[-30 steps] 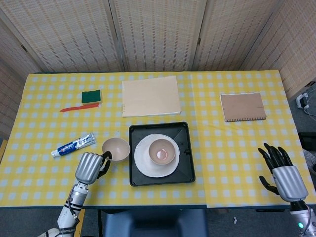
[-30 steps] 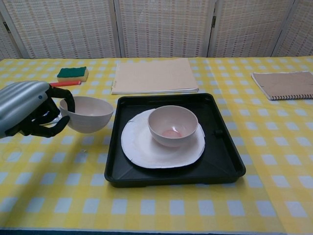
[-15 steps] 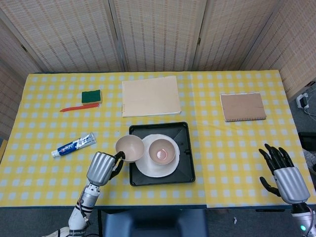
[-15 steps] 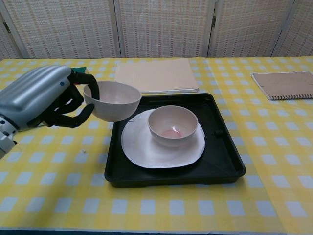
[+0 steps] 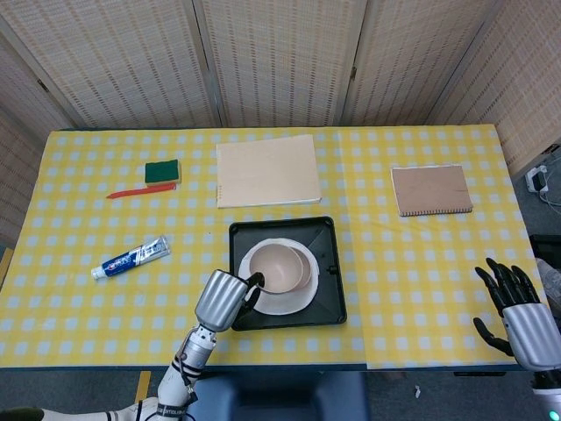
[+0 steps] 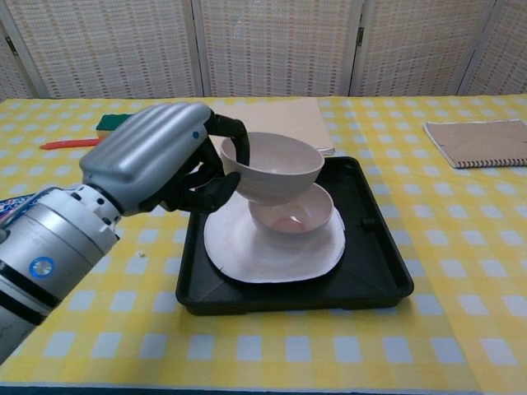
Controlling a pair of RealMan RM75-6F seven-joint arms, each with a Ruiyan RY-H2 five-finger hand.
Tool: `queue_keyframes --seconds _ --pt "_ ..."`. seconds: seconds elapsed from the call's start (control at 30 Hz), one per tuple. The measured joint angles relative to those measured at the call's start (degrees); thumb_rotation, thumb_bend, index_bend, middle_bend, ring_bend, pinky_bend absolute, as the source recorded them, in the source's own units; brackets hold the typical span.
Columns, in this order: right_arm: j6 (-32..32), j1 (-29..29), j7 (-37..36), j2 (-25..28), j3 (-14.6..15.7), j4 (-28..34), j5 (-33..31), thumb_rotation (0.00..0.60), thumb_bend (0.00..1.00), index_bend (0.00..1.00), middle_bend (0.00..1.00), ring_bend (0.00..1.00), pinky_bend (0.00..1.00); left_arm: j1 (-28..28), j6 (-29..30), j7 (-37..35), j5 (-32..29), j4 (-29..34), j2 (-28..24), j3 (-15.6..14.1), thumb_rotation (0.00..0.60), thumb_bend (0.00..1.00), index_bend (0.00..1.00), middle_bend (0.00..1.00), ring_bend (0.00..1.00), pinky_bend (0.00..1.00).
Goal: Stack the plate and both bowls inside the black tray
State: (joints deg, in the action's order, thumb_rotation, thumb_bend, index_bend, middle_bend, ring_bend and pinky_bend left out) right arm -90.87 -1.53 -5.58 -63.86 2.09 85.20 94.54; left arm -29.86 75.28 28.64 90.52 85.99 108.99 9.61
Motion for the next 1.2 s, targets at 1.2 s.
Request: queue_keyframes --seconds 1.2 --pt "-3.62 4.88 -6.0 1.28 -1.45 -3.69 -3.14 0.6 0.37 0.0 0.0 0.0 0.0 -8.93 2.65 -13.87 1.06 -34.61 18.15 2.16 0.6 0.55 0.57 1.0 1.0 1.0"
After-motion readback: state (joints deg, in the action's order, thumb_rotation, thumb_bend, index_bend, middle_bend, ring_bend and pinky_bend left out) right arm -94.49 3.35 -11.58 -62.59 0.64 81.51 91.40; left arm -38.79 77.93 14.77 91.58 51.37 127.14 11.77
